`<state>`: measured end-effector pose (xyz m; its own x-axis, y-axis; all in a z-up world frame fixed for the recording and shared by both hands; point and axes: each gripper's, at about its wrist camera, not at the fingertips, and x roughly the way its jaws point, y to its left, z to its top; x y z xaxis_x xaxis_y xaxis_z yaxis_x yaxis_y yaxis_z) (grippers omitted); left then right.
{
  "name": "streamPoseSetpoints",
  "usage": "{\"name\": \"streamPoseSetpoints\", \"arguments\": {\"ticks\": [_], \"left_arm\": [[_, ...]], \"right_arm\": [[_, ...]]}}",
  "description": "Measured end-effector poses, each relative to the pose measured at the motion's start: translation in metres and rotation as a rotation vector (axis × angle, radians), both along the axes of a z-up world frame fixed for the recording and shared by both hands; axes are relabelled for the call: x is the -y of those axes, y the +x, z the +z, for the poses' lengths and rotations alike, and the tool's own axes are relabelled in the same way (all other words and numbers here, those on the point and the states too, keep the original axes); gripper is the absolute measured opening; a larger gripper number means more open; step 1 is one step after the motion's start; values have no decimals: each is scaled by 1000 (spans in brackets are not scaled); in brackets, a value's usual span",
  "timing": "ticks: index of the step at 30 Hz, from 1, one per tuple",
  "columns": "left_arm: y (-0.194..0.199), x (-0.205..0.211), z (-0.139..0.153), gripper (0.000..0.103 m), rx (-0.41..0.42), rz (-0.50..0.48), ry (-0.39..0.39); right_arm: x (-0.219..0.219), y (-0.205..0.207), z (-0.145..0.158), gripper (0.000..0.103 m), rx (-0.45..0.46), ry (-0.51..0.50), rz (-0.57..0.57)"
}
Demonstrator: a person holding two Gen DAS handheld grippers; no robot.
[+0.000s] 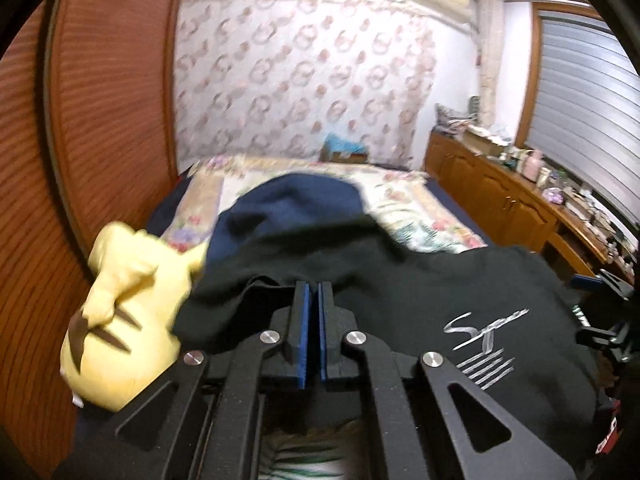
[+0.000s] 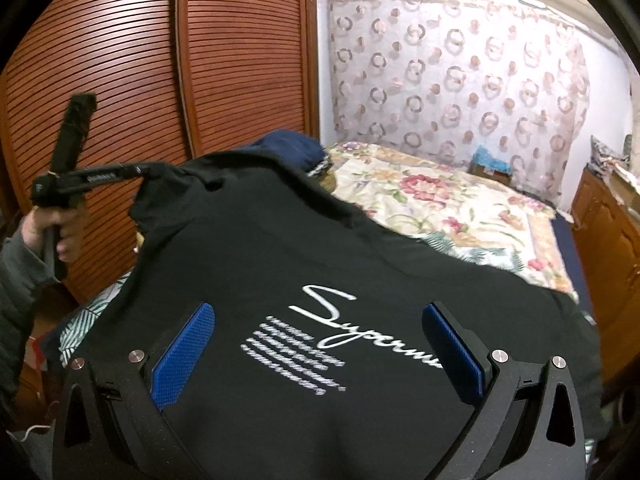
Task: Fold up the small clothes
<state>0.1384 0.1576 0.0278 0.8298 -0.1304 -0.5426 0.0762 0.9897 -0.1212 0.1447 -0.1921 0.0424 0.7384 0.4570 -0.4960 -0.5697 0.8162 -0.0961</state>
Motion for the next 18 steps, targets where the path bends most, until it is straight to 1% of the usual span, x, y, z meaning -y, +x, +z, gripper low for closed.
{"name": "streamPoseSetpoints", "arguments": {"ticks": [4,7,12,15,16,17,18], "left_arm": [[10,31,19,5,27,-72,14],[20,56,28,5,31,-129,18],[33,96,34,5,9,-236,-2],[28,113,38,5,6,-288,-13],[25,116,39,8,6,-293,-11],[21,117,40,19,8,-297,-10],[18,116,41,27,15,-302,-11]], "right_arm": [[5,-8,10,103,22,2,-20],[7,-15,14,103,36,12,-28],[9,-26,12,103,47,23,-42],[13,-29,8,103,43,27,-46],[13,-30,5,103,40,28,-49],[14,-30,5,103,38,29,-46],[16,-28,5,103,32,32,-47]]}}
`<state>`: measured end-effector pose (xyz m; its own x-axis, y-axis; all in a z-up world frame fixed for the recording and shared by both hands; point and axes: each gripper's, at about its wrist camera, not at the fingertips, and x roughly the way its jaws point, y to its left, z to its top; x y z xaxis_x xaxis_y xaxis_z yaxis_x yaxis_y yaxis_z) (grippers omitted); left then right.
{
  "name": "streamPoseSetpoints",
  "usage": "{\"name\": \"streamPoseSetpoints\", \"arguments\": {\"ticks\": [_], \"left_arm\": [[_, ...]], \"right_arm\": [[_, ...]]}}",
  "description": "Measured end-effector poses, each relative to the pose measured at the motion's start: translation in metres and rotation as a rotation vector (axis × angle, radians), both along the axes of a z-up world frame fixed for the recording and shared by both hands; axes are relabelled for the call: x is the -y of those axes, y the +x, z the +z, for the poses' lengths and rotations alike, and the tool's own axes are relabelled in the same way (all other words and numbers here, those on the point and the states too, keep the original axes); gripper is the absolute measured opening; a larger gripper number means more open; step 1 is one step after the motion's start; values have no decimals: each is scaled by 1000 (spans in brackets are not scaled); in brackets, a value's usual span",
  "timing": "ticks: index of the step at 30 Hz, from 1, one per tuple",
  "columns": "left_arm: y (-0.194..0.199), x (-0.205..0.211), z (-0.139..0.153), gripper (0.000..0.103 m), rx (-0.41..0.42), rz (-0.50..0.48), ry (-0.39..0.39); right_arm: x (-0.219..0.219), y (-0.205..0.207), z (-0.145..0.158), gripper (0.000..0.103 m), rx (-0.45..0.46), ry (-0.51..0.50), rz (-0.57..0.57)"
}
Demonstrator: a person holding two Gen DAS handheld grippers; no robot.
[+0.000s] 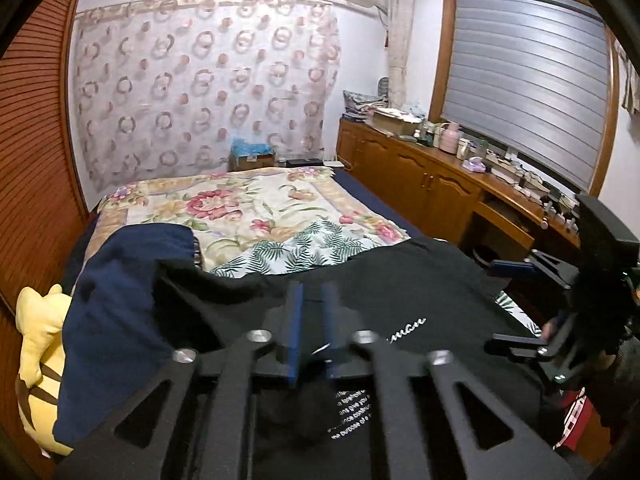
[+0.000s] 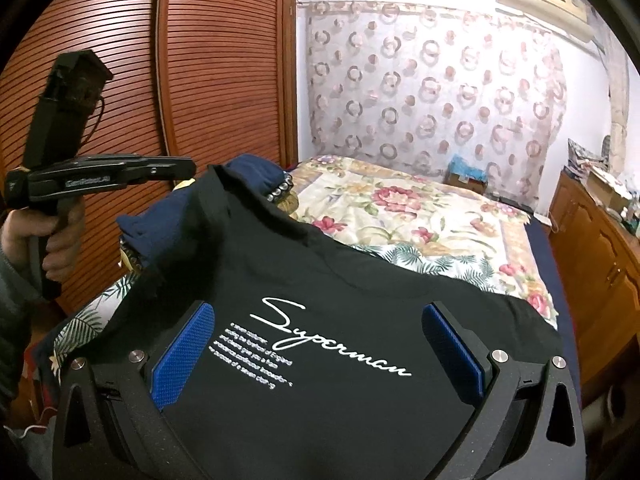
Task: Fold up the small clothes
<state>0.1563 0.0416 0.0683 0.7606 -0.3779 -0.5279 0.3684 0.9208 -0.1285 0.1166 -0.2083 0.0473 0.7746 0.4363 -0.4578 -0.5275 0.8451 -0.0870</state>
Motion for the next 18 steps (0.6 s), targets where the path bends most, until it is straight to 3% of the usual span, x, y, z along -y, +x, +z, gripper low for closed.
{"name": "streamPoseSetpoints", "arguments": {"ticks": [2,4,6,8,10,14,18], "left_arm": [[-5,-6,0,43,16,8,0],[-7,-10,-1,46,25,20,7],[-12,-18,-4,55,30,43,15],[-19,-26,-7,73,44,66,9],[-25,-39,-12,79,51,96,-1],[-37,-53,-24,80,58,146,-12],[-52,-66,-36,80,76,223,9]], "right_arm": [[0,3,-2,103,-9,3,-6],[-1,5,-5,103,-16,8,-1],[-3,7,-7,101,-26,15,8],[-6,10,-8,98,-34,18,22],[-7,19,-8,94,-41,22,41],[-8,35,-10,76,-58,24,93],[-20,42,-10,66,-62,5,155]]}}
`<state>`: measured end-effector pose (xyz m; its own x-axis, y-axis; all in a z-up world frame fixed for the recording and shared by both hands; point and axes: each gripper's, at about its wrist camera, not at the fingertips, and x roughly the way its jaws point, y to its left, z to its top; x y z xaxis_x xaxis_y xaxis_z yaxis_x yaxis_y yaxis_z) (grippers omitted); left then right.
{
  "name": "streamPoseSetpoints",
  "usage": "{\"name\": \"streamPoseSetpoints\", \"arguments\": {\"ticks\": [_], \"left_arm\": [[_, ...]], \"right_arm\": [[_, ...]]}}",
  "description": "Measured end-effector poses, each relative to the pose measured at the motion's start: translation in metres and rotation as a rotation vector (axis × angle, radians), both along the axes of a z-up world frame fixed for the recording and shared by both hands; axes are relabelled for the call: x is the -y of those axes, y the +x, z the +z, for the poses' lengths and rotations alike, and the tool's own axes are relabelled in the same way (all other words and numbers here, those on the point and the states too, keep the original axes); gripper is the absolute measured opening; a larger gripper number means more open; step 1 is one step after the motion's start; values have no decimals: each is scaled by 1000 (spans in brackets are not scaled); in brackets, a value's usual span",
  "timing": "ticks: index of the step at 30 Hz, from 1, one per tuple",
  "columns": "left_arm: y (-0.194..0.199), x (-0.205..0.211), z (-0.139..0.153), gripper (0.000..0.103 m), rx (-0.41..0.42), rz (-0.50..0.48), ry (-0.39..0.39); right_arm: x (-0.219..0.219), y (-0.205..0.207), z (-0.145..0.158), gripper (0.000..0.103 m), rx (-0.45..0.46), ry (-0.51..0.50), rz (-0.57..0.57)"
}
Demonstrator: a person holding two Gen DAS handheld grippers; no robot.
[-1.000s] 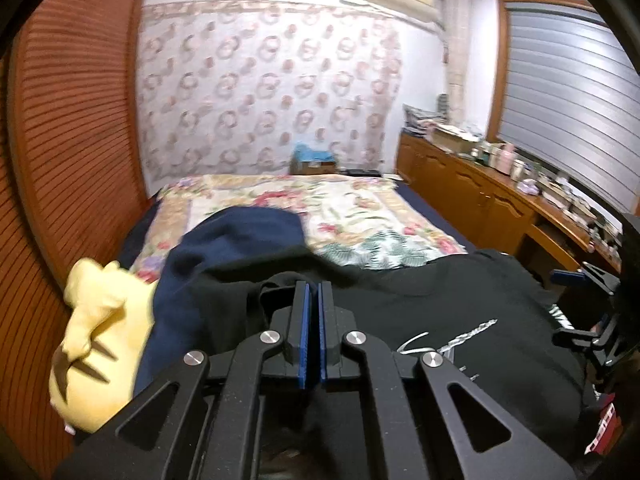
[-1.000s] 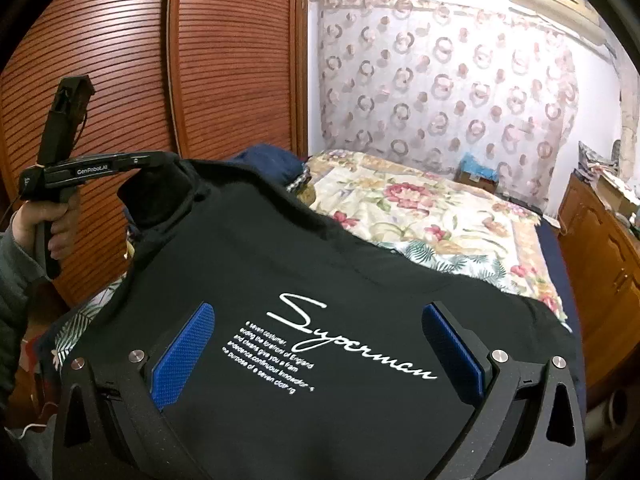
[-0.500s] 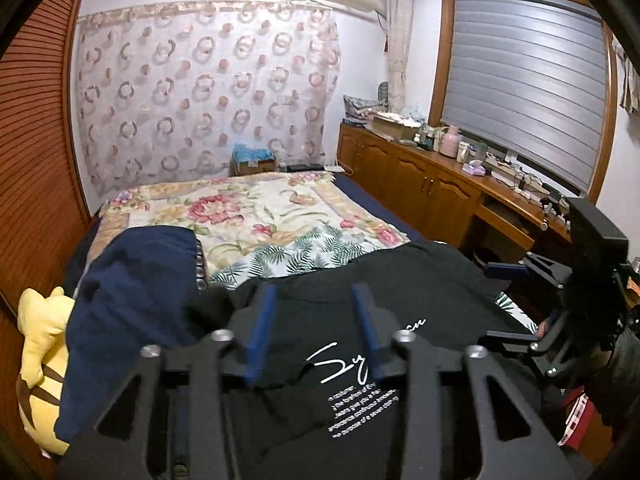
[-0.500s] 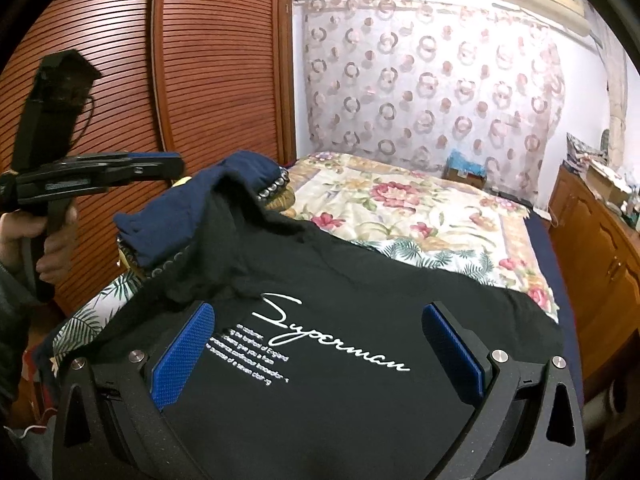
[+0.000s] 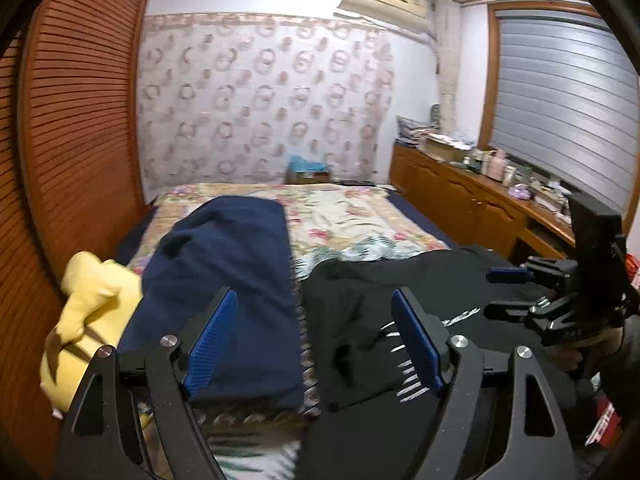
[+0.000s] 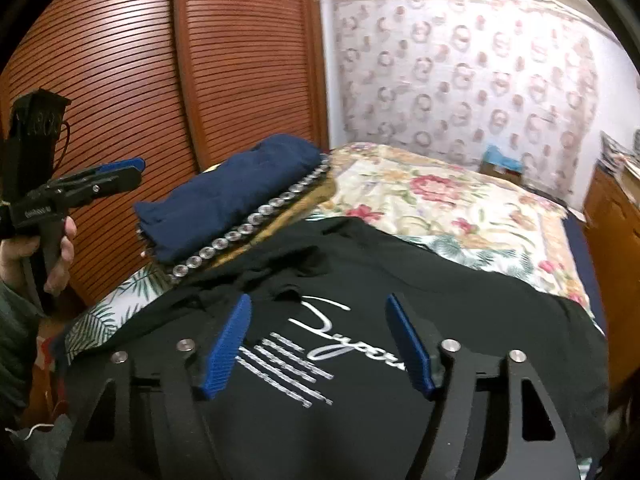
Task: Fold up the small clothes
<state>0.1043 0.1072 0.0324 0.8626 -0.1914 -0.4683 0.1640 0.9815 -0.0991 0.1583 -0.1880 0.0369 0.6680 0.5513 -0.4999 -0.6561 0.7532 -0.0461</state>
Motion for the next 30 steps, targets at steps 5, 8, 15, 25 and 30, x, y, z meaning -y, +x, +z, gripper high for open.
{"name": "streamPoseSetpoints", "arguments": {"ticks": [5,8,15,25,30], "left_arm": [[-10,-7,-14,80,-8,34,-4],[-15,-11,-20,80,-14,46,0],[-24,-10,-28,80,-14,52,14],[-22,-12,-40,80,-42,51,5],[-23,-10,-42,80,-51,51,7]], "right_arm": [[-26,12,-6,54,-22,-26,78],[-41,22,-13,44,-43,-46,109],[-60,52,-38,42,-109,-100,157],[-65,89,-66,18,-181,-124,174],[-56,87,-63,4,-153,-131,152]]}}
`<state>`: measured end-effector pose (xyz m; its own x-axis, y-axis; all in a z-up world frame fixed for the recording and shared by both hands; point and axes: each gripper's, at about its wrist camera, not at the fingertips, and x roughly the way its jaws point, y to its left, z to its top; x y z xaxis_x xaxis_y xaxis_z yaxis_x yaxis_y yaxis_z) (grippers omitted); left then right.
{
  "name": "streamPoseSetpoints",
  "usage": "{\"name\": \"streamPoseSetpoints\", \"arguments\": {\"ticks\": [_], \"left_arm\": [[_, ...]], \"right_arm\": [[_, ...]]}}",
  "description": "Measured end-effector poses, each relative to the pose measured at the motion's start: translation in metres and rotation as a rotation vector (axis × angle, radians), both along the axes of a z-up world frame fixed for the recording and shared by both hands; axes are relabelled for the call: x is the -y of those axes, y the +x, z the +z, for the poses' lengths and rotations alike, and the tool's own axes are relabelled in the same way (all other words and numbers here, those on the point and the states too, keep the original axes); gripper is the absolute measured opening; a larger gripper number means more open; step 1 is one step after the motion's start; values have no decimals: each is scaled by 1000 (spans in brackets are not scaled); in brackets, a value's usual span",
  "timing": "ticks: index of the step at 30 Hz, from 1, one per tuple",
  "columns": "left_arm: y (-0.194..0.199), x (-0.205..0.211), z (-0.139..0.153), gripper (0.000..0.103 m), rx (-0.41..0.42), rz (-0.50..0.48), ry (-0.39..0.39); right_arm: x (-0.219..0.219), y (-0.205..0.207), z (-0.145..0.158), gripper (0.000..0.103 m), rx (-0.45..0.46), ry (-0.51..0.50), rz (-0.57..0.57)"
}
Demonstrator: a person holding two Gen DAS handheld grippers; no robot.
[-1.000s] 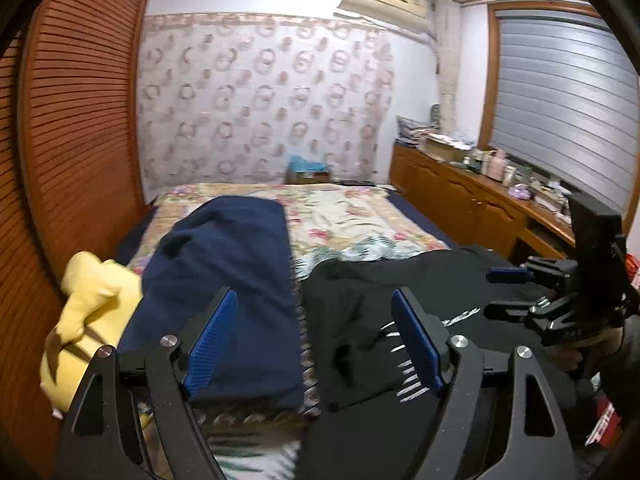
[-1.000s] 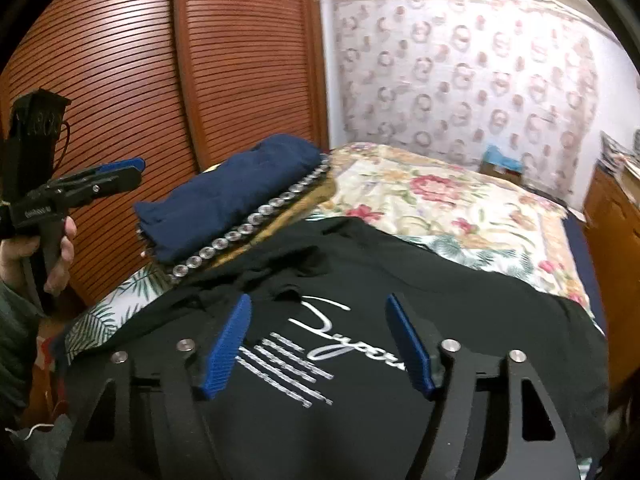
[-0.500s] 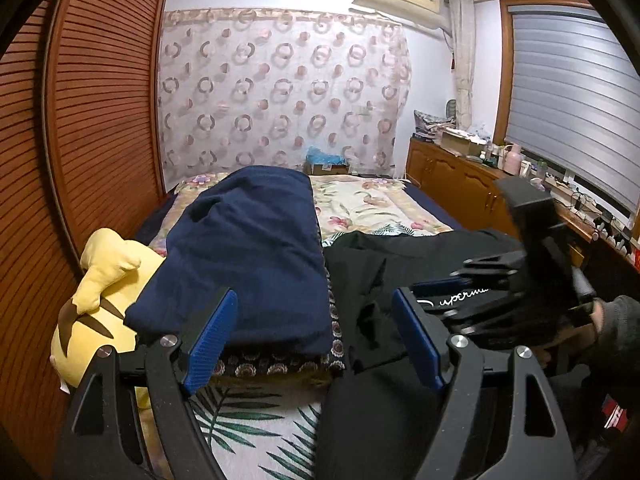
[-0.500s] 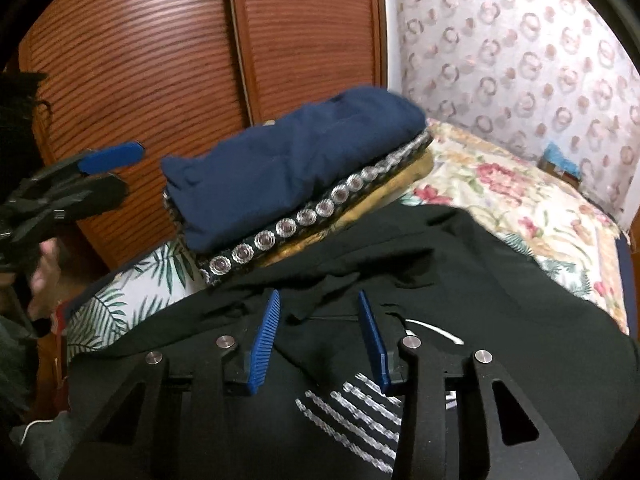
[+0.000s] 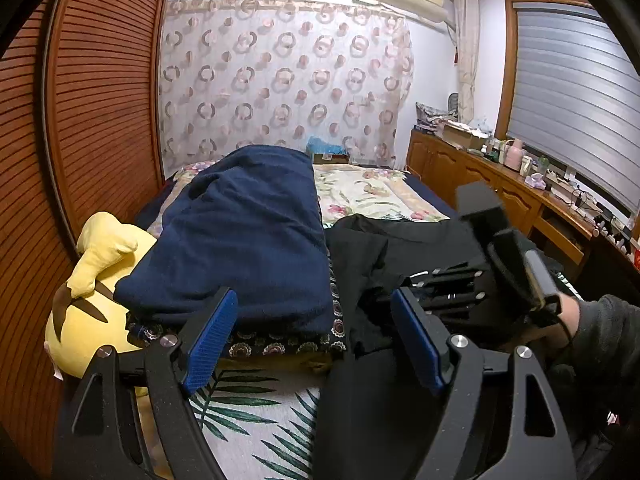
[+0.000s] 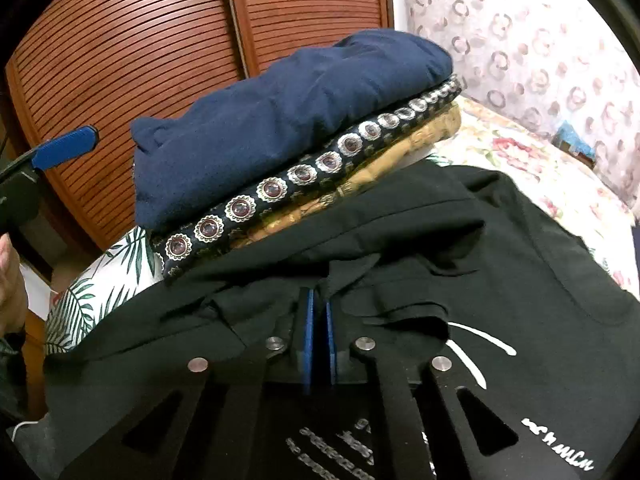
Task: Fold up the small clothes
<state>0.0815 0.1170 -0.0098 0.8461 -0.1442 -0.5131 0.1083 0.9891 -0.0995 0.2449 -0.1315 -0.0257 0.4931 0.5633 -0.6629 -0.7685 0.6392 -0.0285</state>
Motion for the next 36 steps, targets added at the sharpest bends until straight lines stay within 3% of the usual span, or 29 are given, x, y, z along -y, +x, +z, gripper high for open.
{"name": "streamPoseSetpoints", "arguments": {"ticks": [5,7,13,20,24,27,28,29,32,36], "left_arm": [[2,3,-1,80,-4,-5,6],[4,5,0,80,-4,-7,5],[11,13,-1,80,-10,-31,14],[27,27,-1,80,-20,-64,34],[41,37,-2,80,-35,-92,39],[56,48,-2,80,-42,-114,52],[63,52,-2,77,-49,-121,59],[70,55,-4,67,-58,-129,66],[87,63,-8,53,-95,-145,73],[108,76,-15,45,-131,-159,90]], "right_arm": [[31,-10,25,4,54,30,-124],[48,-2,33,4,33,52,-184],[87,6,37,4,46,35,-333],[89,9,38,4,20,-3,-411],[86,15,37,19,-9,-42,-403],[82,25,46,41,23,-64,-417],[87,24,45,49,21,-51,-411],[91,23,44,53,16,-44,-409],[102,23,38,54,12,-45,-422],[120,22,30,54,-2,-42,-432]]}}
